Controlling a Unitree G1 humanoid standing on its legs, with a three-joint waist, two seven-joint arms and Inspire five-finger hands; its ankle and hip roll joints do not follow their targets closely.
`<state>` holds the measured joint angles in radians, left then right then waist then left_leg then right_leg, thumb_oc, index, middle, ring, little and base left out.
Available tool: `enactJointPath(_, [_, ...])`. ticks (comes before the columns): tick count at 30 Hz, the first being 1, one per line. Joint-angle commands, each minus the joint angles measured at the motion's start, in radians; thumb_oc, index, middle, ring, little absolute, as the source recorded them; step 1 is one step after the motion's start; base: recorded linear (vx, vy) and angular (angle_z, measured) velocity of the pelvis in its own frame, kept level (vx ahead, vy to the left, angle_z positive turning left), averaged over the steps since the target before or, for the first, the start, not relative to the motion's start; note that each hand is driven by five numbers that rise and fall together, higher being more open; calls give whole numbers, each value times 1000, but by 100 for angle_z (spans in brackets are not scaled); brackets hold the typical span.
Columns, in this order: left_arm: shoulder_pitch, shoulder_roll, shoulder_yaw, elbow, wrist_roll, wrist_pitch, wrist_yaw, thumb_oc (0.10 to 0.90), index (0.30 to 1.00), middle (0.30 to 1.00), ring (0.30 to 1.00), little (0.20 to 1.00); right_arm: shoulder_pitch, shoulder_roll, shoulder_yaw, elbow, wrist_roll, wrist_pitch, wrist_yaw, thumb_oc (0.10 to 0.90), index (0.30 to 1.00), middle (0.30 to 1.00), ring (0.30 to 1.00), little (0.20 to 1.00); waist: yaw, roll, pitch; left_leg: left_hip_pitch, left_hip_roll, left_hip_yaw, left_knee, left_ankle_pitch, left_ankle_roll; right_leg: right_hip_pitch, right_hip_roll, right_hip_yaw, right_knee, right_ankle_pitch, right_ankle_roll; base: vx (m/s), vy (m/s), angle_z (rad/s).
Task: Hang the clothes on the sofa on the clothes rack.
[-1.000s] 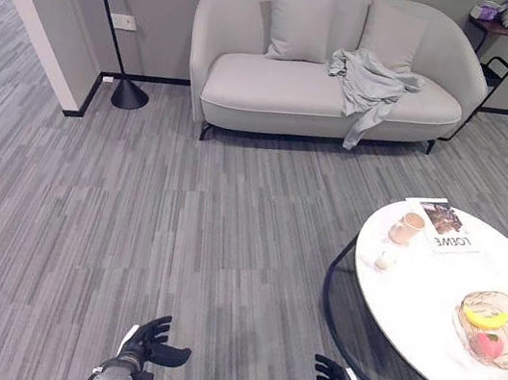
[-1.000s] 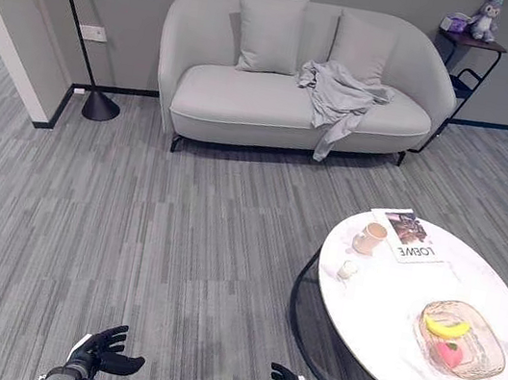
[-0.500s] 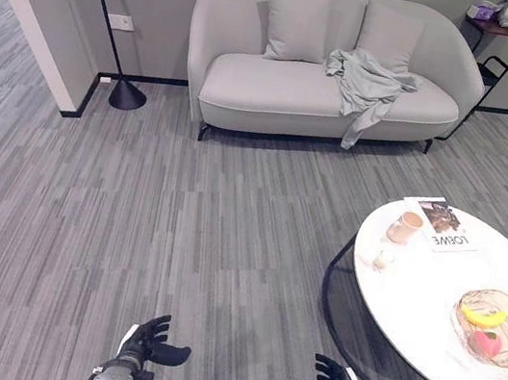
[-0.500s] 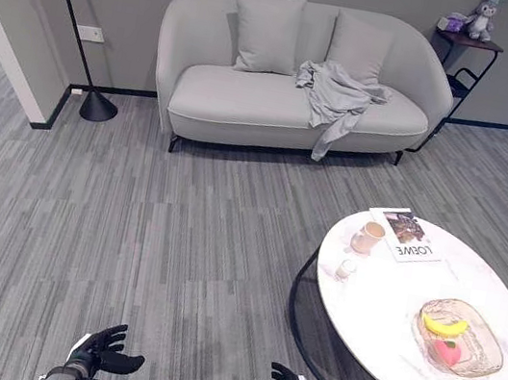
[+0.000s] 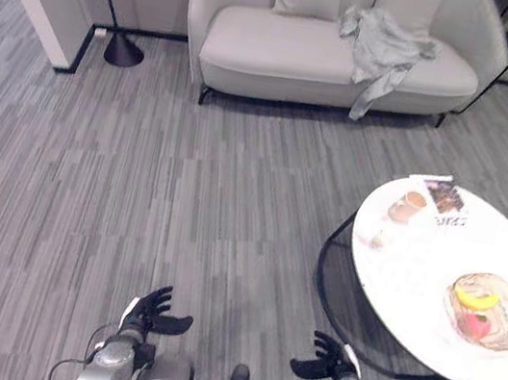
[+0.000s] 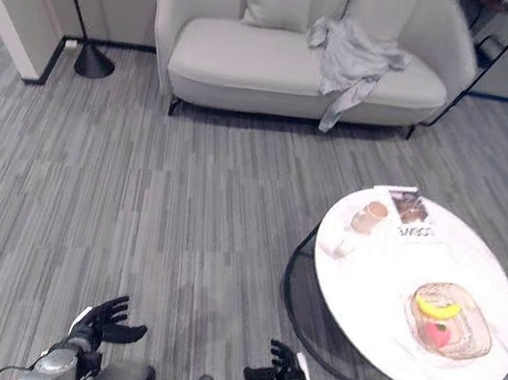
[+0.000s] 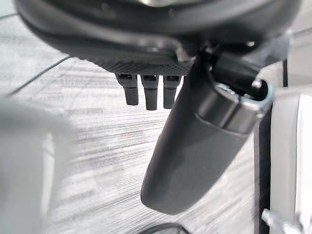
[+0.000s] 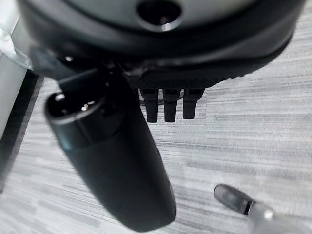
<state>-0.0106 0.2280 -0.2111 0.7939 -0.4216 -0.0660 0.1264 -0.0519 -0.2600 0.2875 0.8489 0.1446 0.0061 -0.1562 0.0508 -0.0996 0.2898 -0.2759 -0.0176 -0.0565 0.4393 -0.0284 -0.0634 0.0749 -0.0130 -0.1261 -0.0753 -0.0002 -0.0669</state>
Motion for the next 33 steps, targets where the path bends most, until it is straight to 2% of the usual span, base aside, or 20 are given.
enactJointPath(1, [-20,-3,15,-122,-14,-74,7,800,900,900,900,900,-17,-58,-1,-93,17,-64,-31,800,900,900,900,900,16,12,-36,-6,42,44,-333,81,16,151,-17,26,-12,-141,84,270,122,1])
enactJointPath(4, [15,11,32,-155,14,-73,2,800,900,900,900,900,-20,-60,-5,-87,4,-61,-24,800,900,900,900,900,61,7,-65,-19,37,79,-527,111,9,209,-29,47,-12,-184,114,397,177,7])
enactJointPath(5, [15,11,32,-155,14,-73,2,800,900,900,900,900,-20,-60,-5,-87,4,-61,-24,800,900,900,900,900,61,7,-65,-19,37,79,-527,111,9,209,-29,47,-12,-184,114,483,240,-2])
enactJointPath(6, [15,12,25,-154,21,-68,-9,800,900,900,900,900,-9,-51,-11,-95,-1,-64,-19,800,900,900,900,900,57,14,-81,-2,38,84,-527,162,12,221,-31,44,-12,-191,122,540,290,-64])
enactJointPath(7, [11,14,28,-134,30,-71,-13,800,900,900,900,900,-7,-35,-21,-80,6,-65,-14,800,900,900,900,900,62,-5,-115,38,5,78,-527,177,33,210,-84,55,45,-175,155,540,290,-75])
enactJointPath(8, [11,14,28,-134,30,-71,-13,800,900,900,900,900,-7,-35,-21,-80,6,-65,-14,800,900,900,900,900,62,-5,-116,38,5,78,-527,177,33,210,-84,55,46,-175,155,675,392,-74])
enactJointPath(9, [16,22,26,-128,54,-67,-25,800,900,900,900,900,1,-27,-31,-73,4,-63,3,800,900,900,900,900,60,-16,-122,111,-26,83,-514,150,62,165,-141,72,233,-70,197,313,200,-46])
enactJointPath(10, [15,21,26,-128,54,-67,-25,800,900,900,900,900,1,-27,-31,-74,4,-63,3,800,900,900,900,900,61,-14,-123,109,-23,83,-515,150,62,162,-139,74,232,-68,197,548,403,-47])
enactJointPath(11, [18,31,29,-142,52,-65,-38,800,900,900,900,900,5,-30,-31,-94,2,-66,16,800,900,900,900,900,50,-5,-103,178,-48,78,-507,116,93,78,-171,88,470,79,190,232,204,-47])
enactJointPath(12, [18,31,29,-142,52,-65,-38,800,900,900,900,900,5,-30,-31,-94,2,-66,16,800,900,900,900,900,51,-5,-103,178,-47,78,-507,116,93,77,-171,88,470,79,190,309,324,-22])
enactJointPath(13, [18,38,32,-152,49,-61,-39,800,900,900,900,900,-1,-31,-35,-115,5,-66,17,800,900,900,900,900,38,4,-75,221,-58,76,-505,97,118,4,-191,92,622,169,182,305,298,-1])
enactJointPath(14, [20,49,36,-159,55,-52,-43,800,900,900,900,900,4,-29,-39,-135,-4,-64,19,800,900,900,900,900,30,28,-59,276,-55,72,-511,65,142,-70,-212,59,747,195,171,303,295,6])
enactJointPath(15, [21,49,36,-159,55,-52,-43,800,900,900,900,900,5,-29,-39,-136,-4,-64,19,800,900,900,900,900,30,24,-58,275,-59,74,-511,64,143,-73,-216,62,755,191,172,503,251,24])
enactJointPath(17, [24,52,50,-169,47,-59,-44,800,900,900,900,900,24,-34,-38,-165,-8,-66,37,800,900,900,900,900,14,50,-37,357,-38,73,-520,13,141,-161,-237,-64,660,65,143,435,97,25])
enactJointPath(19, [25,52,49,-168,49,-57,-44,800,900,900,900,900,31,-37,-42,-177,-12,-61,39,800,900,900,900,900,5,54,-37,373,-35,71,-521,2,138,-165,-235,-101,595,41,148,334,-51,17])
enactJointPath(21, [20,47,46,-161,71,-59,-41,800,900,900,900,900,35,-41,-55,-178,-22,-55,33,800,900,900,900,900,-29,45,-31,454,-28,53,-527,-63,106,-203,-155,-127,227,59,180,586,-191,21])
enactJointPath(24, [6,42,52,-158,88,-61,-37,800,900,900,900,900,35,-34,-63,-147,-30,-46,24,800,900,900,900,900,-52,24,-29,514,-19,52,-527,-115,77,-251,-120,-145,-12,143,236,438,-162,36])
enactJointPath(29, [12,41,51,-160,80,-68,-49,800,900,900,900,900,49,-37,-60,-131,-34,-43,33,800,900,900,900,900,-64,17,-51,572,1,30,-527,-166,57,-255,-112,-153,-12,154,234,424,-165,57])
enactJointPath(30, [20,33,43,-167,81,-68,-50,800,900,900,900,900,71,-42,-61,-129,-35,-45,39,800,900,900,900,900,-68,25,-73,611,54,33,-527,-171,34,-219,-81,-151,-12,162,207,773,-394,31])
enactJointPath(33, [25,27,38,-177,48,-74,-51,800,900,900,900,900,75,-58,-54,-109,-29,-52,41,800,900,900,900,900,-70,45,-93,569,117,10,-355,-66,-7,-153,-40,-148,-12,138,168,547,-337,10])
